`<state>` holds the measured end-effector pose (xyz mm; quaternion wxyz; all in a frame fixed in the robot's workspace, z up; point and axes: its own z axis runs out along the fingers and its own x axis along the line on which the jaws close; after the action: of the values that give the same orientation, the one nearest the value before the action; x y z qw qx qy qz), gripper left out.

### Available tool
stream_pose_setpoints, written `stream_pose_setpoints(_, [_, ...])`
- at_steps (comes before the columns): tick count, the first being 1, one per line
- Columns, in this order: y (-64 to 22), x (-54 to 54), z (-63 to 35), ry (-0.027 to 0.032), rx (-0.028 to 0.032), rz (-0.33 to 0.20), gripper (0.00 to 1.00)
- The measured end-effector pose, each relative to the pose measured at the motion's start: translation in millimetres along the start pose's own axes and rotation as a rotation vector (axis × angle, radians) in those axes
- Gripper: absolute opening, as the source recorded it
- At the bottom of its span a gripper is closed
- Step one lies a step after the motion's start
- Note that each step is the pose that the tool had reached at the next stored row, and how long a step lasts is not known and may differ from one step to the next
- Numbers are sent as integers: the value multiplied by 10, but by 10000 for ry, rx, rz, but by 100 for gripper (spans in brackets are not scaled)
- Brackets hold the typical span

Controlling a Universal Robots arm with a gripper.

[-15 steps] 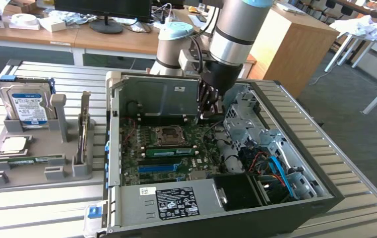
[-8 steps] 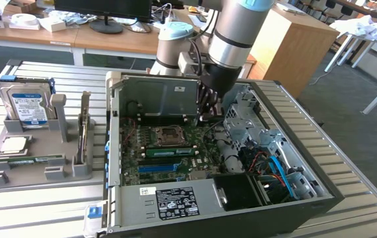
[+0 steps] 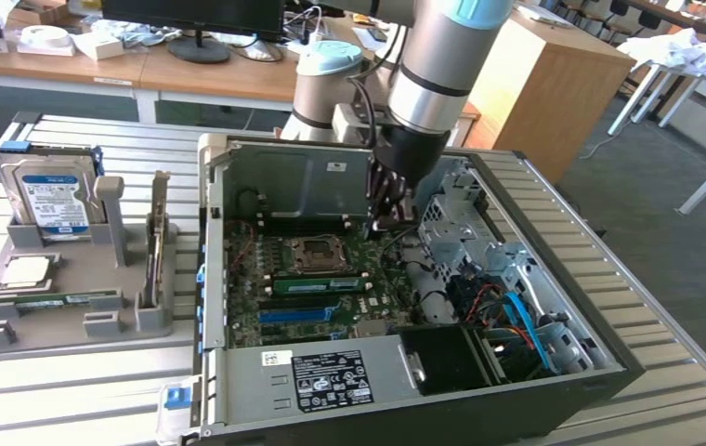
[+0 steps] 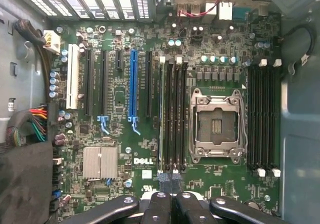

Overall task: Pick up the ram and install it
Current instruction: 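Press down the ram until it locks into place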

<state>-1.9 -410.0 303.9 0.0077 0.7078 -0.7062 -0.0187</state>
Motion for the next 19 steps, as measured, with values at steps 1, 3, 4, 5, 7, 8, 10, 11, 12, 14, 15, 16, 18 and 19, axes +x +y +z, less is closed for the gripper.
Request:
stream_pose_setpoints(1, [0, 0, 8, 0, 0, 0, 10])
stream_pose_setpoints(3, [-1, 0, 22, 0, 0, 0, 10])
stream_pose_setpoints(4, [-1, 0, 30, -1, 0, 0, 10])
stream_pose_setpoints(5, [-2, 1, 36, 0, 1, 0, 10])
stream_pose_setpoints(7, [-2, 1, 48, 0, 0, 0, 10])
stream_pose_setpoints(8, [-2, 1, 54, 0, 0, -1, 10])
stream_pose_setpoints(10, [-3, 1, 66, 0, 0, 0, 10])
stream_pose_setpoints(11, [-3, 1, 73, 0, 0, 0, 10])
stream_pose_setpoints(12, [-3, 1, 80, 0, 0, 0, 10])
stream_pose_setpoints(14, [-4, 2, 95, 1, 0, 0, 10])
stream_pose_setpoints(15, [-4, 2, 102, 1, 0, 0, 10])
stream_pose_setpoints(16, [-4, 2, 110, 1, 0, 0, 10])
stream_pose_setpoints(18, [-5, 2, 126, 0, 0, 0, 10])
stream_pose_setpoints(19, [-5, 2, 135, 0, 0, 0, 10])
